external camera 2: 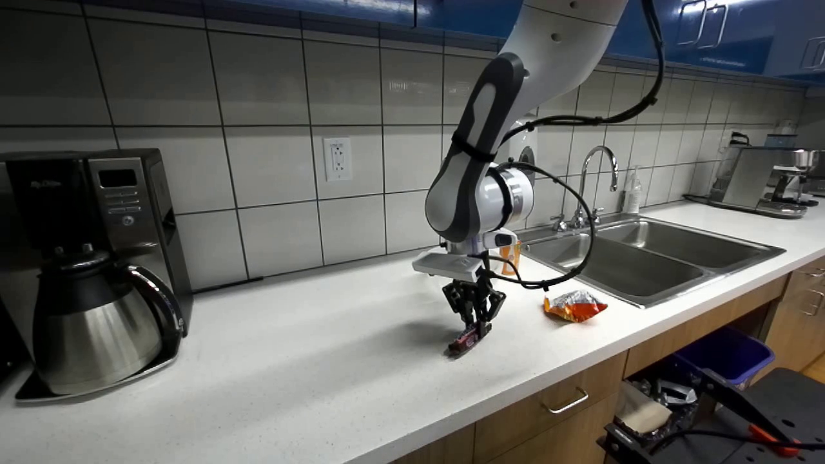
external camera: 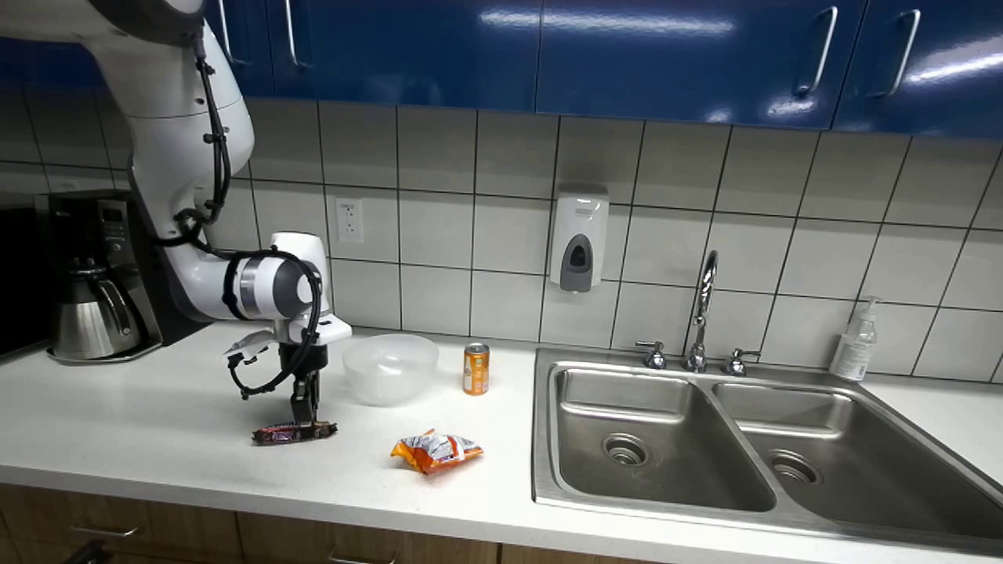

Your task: Lift the snickers chocolate and put it in the bowl

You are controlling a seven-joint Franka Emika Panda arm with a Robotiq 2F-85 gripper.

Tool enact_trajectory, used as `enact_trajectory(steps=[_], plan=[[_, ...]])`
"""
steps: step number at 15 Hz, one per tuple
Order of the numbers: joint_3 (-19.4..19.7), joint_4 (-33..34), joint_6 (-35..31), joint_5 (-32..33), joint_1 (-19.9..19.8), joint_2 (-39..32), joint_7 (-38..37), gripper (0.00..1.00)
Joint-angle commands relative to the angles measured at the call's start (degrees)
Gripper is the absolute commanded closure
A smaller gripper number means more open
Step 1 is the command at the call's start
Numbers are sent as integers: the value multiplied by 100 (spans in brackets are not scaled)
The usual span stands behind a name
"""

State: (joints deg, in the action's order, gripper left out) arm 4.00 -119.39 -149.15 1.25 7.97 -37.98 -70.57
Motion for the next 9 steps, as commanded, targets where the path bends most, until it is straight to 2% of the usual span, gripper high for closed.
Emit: enact_trajectory(steps=[1,4,9], plan=[[271,-274,-88,103,422,413,-44,94],[543,-456,-128,379,846,746,-244,94],[859,-685,-7,941,1284,1292,-666,94]])
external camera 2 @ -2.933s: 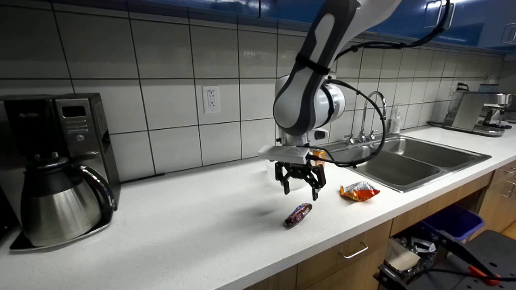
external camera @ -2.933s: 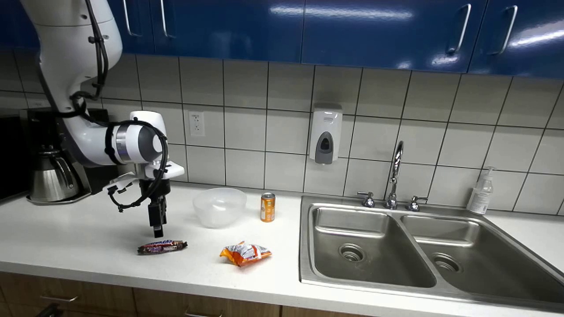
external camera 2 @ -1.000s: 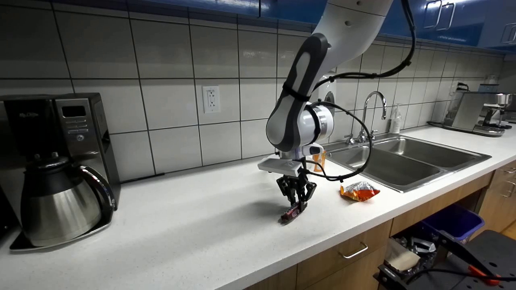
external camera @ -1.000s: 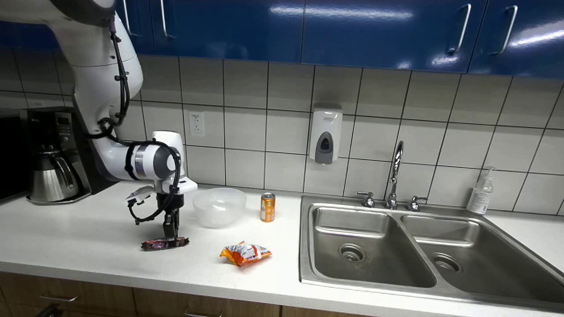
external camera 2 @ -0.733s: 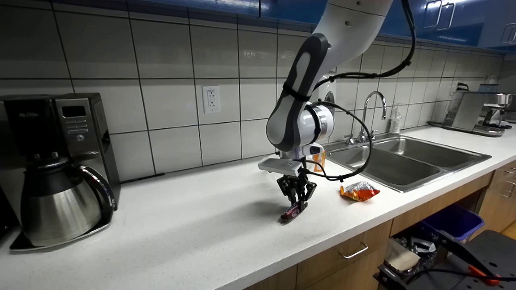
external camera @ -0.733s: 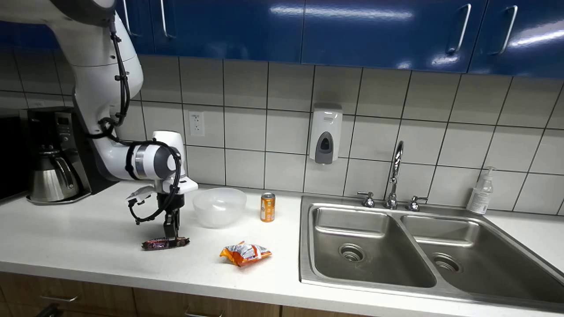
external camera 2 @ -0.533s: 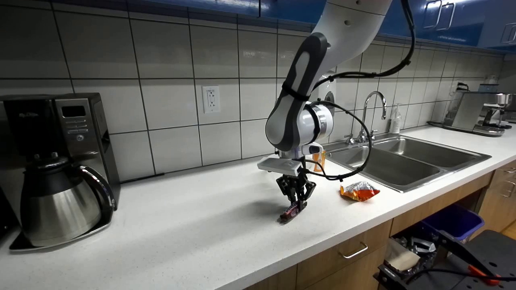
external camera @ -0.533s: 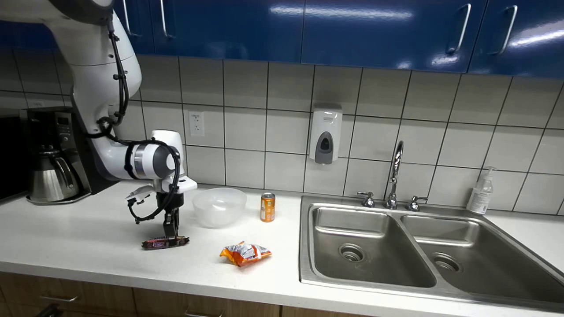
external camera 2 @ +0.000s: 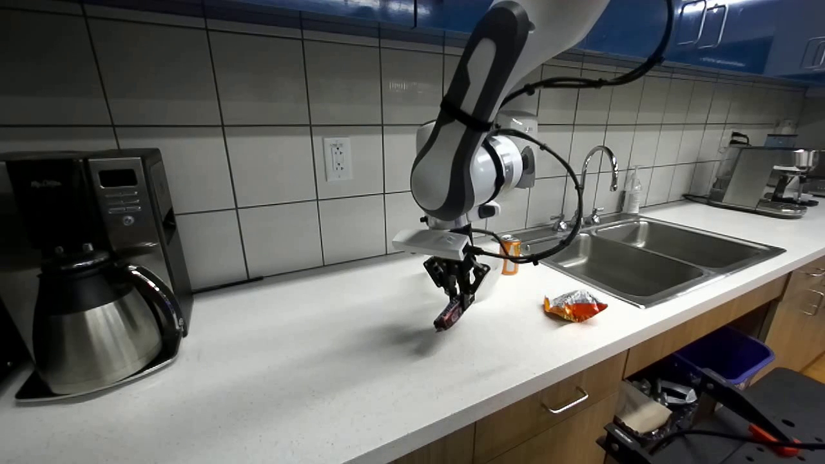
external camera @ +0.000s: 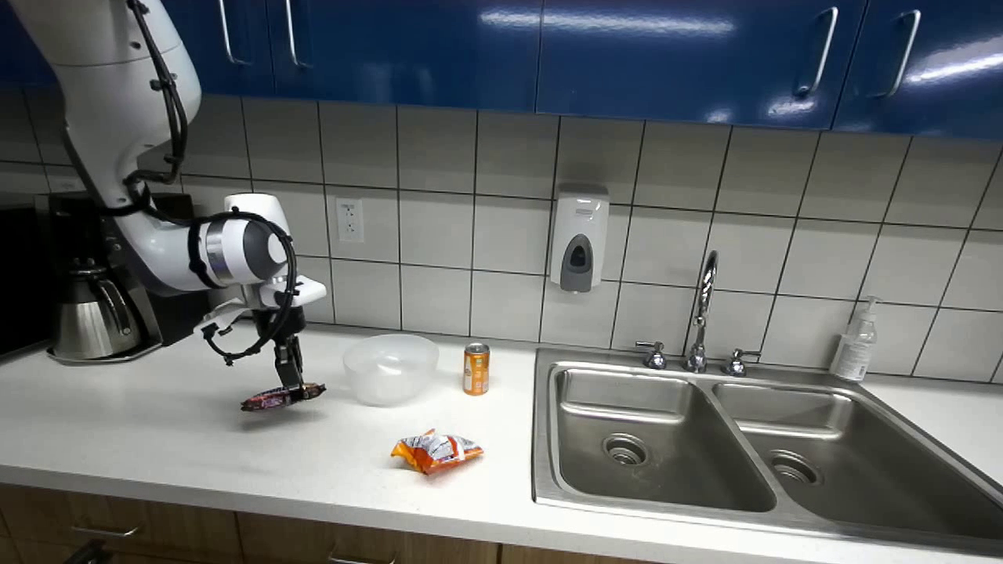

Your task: Lift the snickers chocolate and put it in the bowl

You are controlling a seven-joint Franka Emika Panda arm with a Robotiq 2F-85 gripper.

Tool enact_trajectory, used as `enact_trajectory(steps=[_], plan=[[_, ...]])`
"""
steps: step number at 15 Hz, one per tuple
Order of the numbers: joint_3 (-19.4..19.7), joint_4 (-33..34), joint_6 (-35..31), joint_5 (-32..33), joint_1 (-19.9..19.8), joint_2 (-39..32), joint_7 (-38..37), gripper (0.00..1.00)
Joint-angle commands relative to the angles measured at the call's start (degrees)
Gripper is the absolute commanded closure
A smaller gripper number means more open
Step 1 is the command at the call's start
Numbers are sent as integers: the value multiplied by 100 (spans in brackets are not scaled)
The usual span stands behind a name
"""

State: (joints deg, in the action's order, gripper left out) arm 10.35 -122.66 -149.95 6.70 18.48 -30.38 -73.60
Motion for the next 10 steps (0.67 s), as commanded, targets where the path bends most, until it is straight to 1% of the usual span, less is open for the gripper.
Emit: enact_trajectory(steps=[1,6,10], plan=[[265,-399,77,516,249,651,-457,94],[300,-516,117,803,48,1172,-693,94],[289,-442,244,950,-169,1434,-765,94]])
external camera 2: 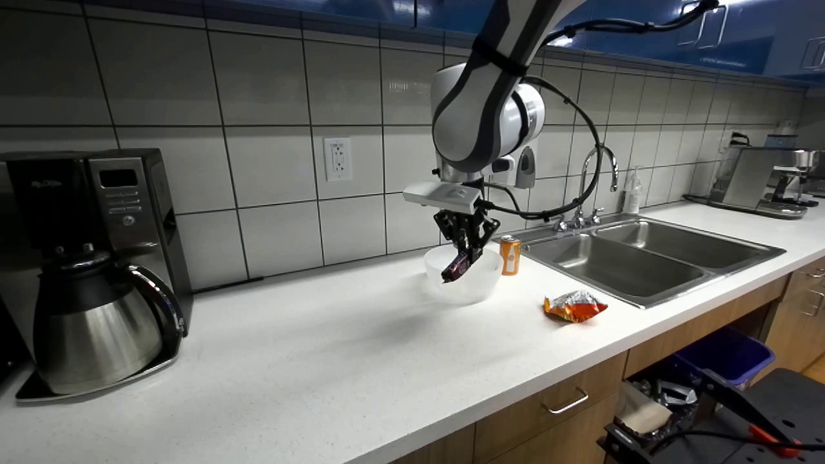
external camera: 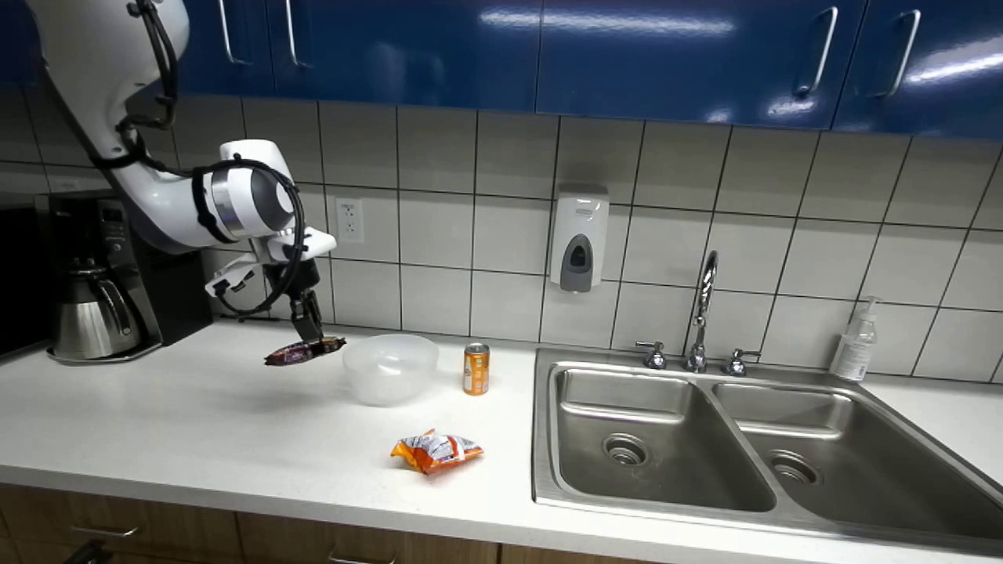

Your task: Lift the snickers chocolate and put it in the bowl

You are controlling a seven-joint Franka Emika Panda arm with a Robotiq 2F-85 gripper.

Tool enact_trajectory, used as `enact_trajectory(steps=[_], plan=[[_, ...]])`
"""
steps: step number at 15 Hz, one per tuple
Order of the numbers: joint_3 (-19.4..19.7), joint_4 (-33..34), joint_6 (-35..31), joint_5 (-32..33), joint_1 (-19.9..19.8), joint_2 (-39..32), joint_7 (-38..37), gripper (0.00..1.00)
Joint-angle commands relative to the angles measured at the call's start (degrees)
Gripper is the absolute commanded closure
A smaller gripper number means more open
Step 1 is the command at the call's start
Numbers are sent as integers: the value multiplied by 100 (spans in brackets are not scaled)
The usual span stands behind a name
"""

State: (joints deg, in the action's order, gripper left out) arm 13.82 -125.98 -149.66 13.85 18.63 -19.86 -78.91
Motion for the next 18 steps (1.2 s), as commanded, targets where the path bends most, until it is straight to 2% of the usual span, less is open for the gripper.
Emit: enact_trajectory(steps=[1,10,18], plan=[[-72,-78,247,224,-259,418,-227,94],[-244,648,709,-204,-1024,254,49,94],[-400,1187,330,-482,-1411,-218,492,94]])
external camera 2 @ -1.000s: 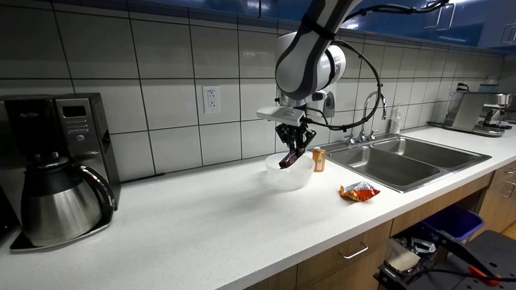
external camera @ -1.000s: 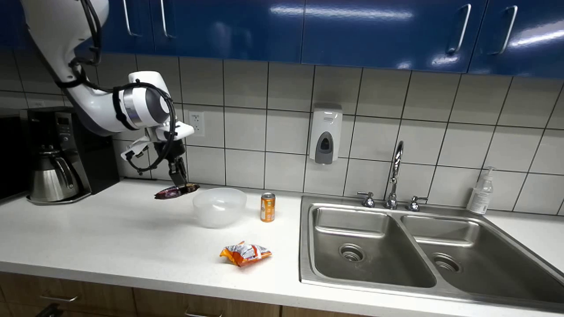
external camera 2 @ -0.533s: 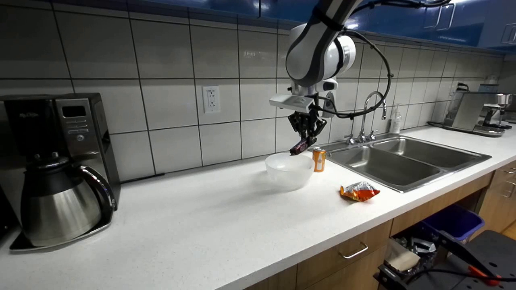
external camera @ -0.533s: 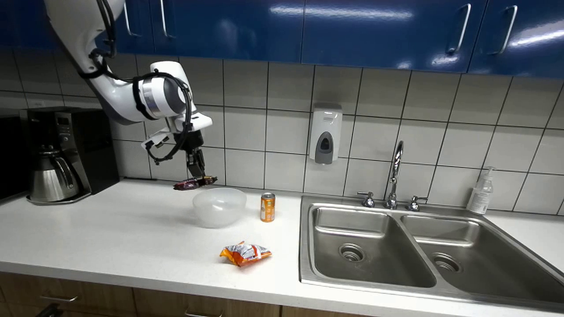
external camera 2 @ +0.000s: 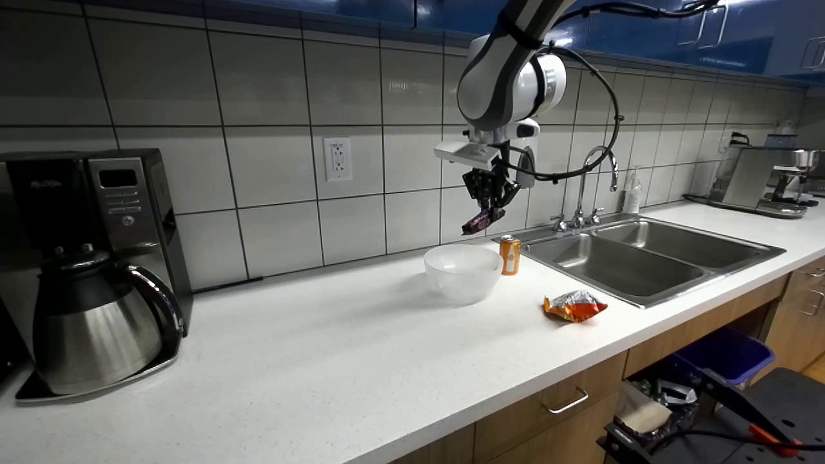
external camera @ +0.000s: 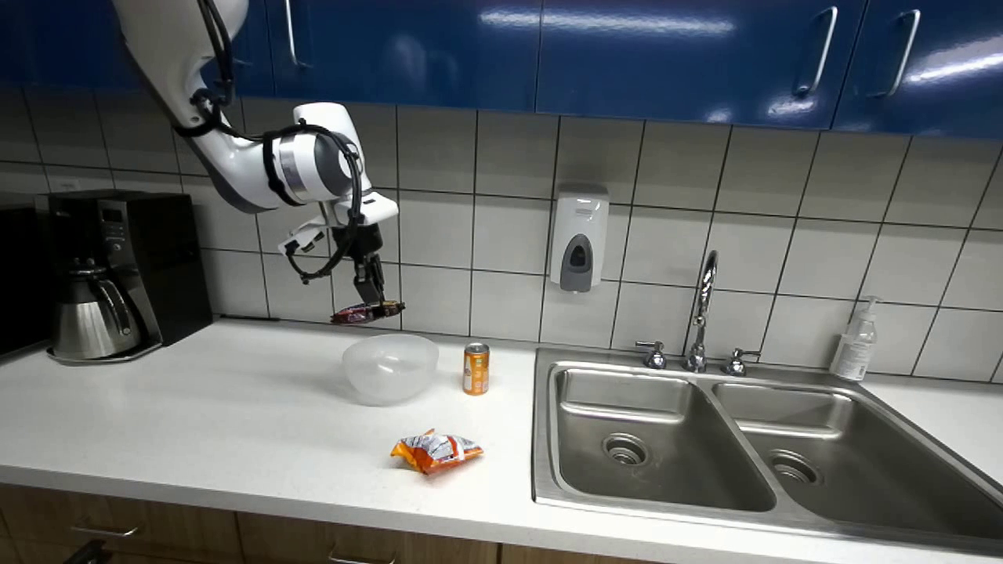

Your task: Lift the snickers chocolate and put it in the bowl

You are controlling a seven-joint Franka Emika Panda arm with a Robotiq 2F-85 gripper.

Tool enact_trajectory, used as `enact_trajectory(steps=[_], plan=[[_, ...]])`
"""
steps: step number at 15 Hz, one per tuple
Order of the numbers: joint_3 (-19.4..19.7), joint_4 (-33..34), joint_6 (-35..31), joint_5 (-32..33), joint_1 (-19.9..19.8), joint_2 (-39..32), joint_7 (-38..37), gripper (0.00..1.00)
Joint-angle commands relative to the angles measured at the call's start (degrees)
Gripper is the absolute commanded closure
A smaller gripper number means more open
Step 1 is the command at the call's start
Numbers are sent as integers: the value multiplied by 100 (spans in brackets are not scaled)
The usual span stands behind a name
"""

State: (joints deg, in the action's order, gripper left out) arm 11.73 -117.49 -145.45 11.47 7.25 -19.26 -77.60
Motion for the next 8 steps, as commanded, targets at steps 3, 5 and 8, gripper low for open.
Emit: enact_trajectory(steps=[3,5,8], plan=[[-204,576,-220,-412,-400,-530,660,94],[-199,766,-249,-530,-467,-714,889,94],[-168,1078,-243,-643,-518,-971,1150,94]])
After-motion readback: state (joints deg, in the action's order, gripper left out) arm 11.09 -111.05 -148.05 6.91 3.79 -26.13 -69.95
